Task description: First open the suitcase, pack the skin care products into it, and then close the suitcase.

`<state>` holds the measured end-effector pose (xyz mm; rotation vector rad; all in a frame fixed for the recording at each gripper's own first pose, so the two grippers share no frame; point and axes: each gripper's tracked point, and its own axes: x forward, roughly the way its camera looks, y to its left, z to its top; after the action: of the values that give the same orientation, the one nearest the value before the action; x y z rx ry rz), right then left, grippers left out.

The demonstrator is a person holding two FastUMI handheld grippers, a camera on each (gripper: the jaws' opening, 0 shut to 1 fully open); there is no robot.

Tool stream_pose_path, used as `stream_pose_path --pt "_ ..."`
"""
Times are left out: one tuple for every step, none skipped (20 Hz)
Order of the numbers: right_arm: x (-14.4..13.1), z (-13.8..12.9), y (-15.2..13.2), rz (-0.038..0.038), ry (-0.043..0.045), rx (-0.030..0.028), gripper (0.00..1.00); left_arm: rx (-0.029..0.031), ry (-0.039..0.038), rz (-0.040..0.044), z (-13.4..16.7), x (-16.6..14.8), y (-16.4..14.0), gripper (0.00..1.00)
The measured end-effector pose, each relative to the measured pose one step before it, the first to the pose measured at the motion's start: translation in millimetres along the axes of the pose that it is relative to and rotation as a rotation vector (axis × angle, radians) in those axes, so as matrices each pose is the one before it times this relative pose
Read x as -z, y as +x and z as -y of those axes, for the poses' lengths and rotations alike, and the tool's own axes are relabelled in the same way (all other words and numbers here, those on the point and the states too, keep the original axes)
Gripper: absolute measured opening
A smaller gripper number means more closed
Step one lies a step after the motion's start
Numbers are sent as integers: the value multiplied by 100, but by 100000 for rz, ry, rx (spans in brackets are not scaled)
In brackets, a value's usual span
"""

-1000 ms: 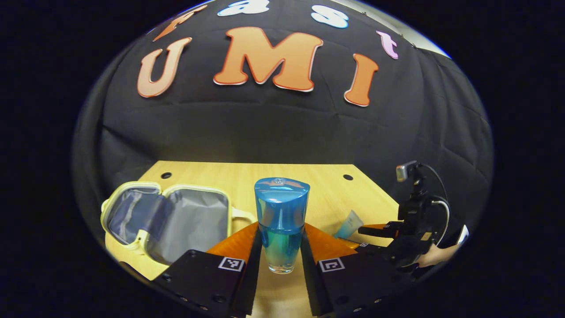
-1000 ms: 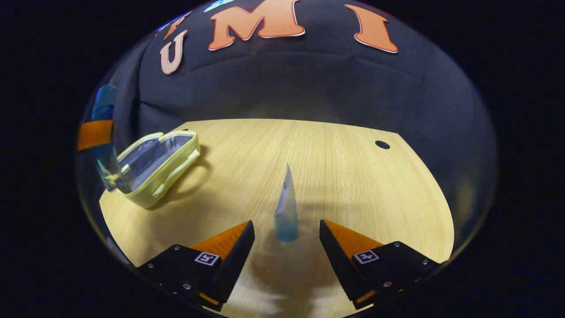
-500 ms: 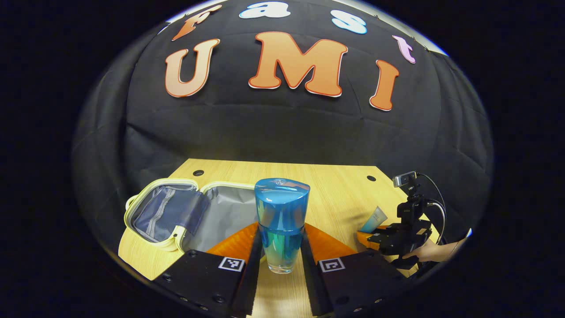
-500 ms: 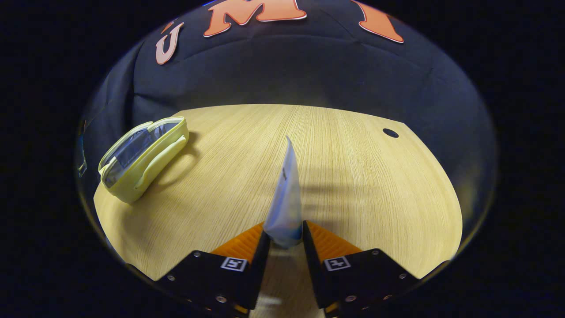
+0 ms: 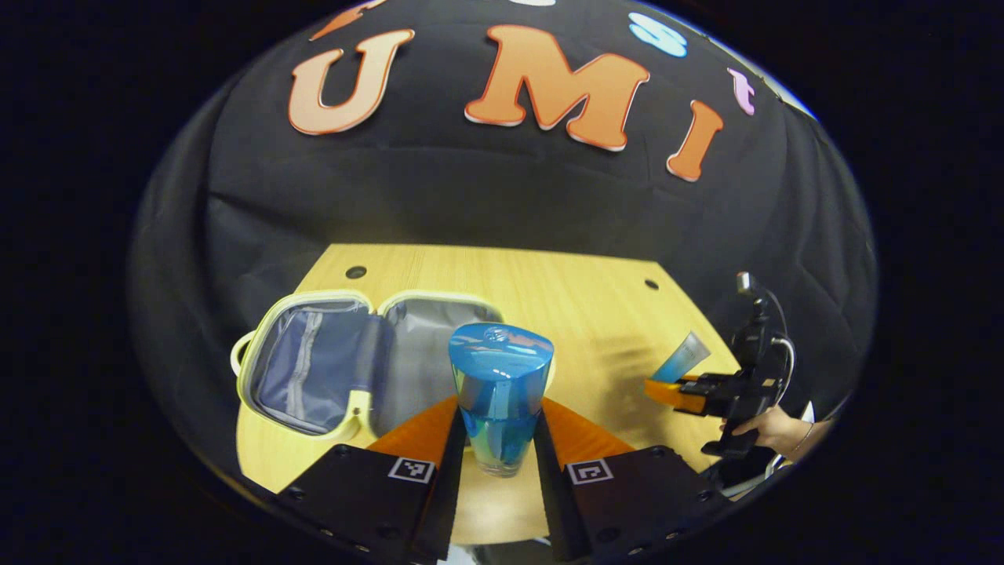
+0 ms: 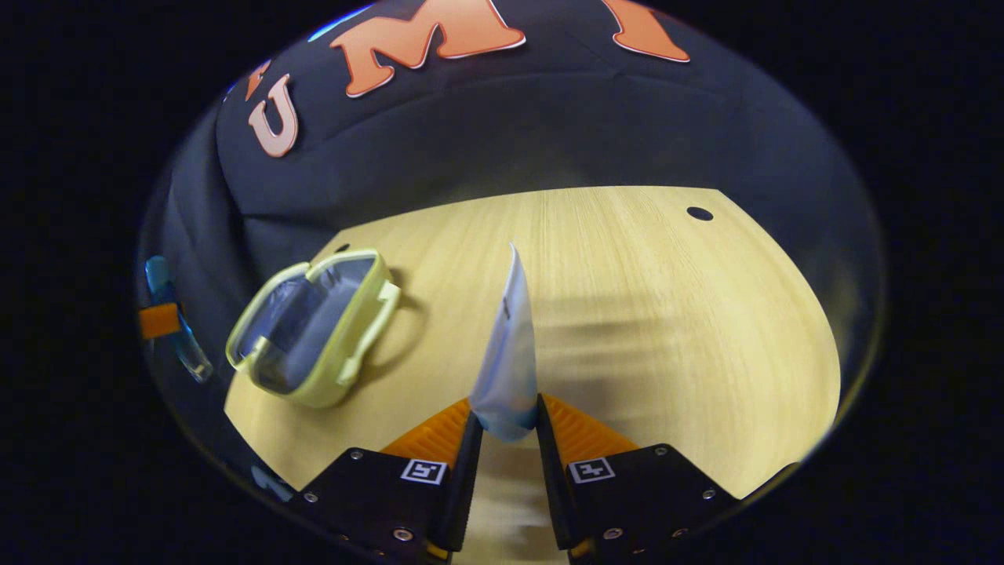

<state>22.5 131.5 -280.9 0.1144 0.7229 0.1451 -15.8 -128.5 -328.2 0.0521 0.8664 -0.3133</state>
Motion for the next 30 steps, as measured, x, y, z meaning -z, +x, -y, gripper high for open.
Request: stream_pose_path --pt "-108 -1559 -812 830 2246 -346 42 2035 2220 -4247 -1378 -99 141 46" --pt "-168 -1582 -465 1441 1855 -306 43 2034 2669 -3083 -1273 -356 204 47" --pt "-131 -1610 -325 1703 1730 -315 43 903 2314 -3132 -1362 -121 321 47" --pt "-122 -1499 -308 1394 1298 -334 43 905 2306 -2838 -1298 -177 470 47" --pt "56 -1256 -491 994 809 -153 43 718 1851 -2748 -1187 -180 995 47" --pt "170 -1048 -349 359 657 365 42 703 1374 -2997 -1054 50 1035 47" --pt "316 -895 -373 -81 615 435 42 968 964 -3320 -657 119 1153 47" --pt "277 -750 -357 -174 468 314 42 1204 421 -3223 -458 -63 1183 47" --pt "284 -576 -300 -277 -83 504 43 1309 498 -3119 -468 117 1338 48" --pt "406 -287 -251 -582 -348 841 42 803 315 -2517 -467 -123 1364 48" --pt "449 -126 -303 -654 -283 1117 42 163 96 -2519 -598 -71 1536 47" --pt "296 94 -234 -918 -92 1137 43 -138 -84 -2493 -415 -55 1451 47" --pt "417 126 -164 -976 317 1278 43 142 -50 -1849 -211 -9 1216 47" --pt "247 129 -124 -667 522 1126 42 242 -505 -2311 -143 247 1244 47" --pt "206 168 -19 -832 795 1126 42 438 -570 -1715 -65 178 1133 47" --pt "223 163 56 -777 838 933 42 103 -1026 -2022 -196 372 841 47" --pt "179 226 36 -677 548 763 42 -323 -997 -1567 -302 179 991 47" --pt "-12 52 88 -732 418 484 42 -663 -380 -1097 -382 168 950 47" --pt "-10 -21 -20 -353 312 159 42 -935 -394 -1154 -401 136 715 47" --pt "-175 -70 -7 -230 133 44 42 -724 -496 -579 -308 34 593 47" --pt "3 27 129 -145 -51 184 42 90 -669 -791 -128 64 404 47" --pt "-81 55 192 -422 -108 309 42 270 184 3258 -62 -937 143 47" --pt "42 4 227 -692 59 240 42 -392 1201 -400 -130 -293 244 47" --pt "-27 -46 198 -783 138 -81 42 -23 910 1985 -96 -618 143 46" --pt "172 -185 182 -1060 100 -238 42 -549 -280 305 125 -435 432 47" --pt "-6 -168 155 -426 193 -469 42 -826 -305 -20 -34 -289 131 47" --pt "-63 -141 24 -221 152 -433 42 -946 180 -827 -36 -36 178 47" --pt "-62 -130 52 -42 -27 -200 42 -862 363 -864 -110 73 63 47" --pt "-223 30 84 227 162 88 42 -589 -130 -579 -141 -57 332 49" --pt "-182 77 85 -132 350 10 42 -332 -621 -163 53 7 74 49"
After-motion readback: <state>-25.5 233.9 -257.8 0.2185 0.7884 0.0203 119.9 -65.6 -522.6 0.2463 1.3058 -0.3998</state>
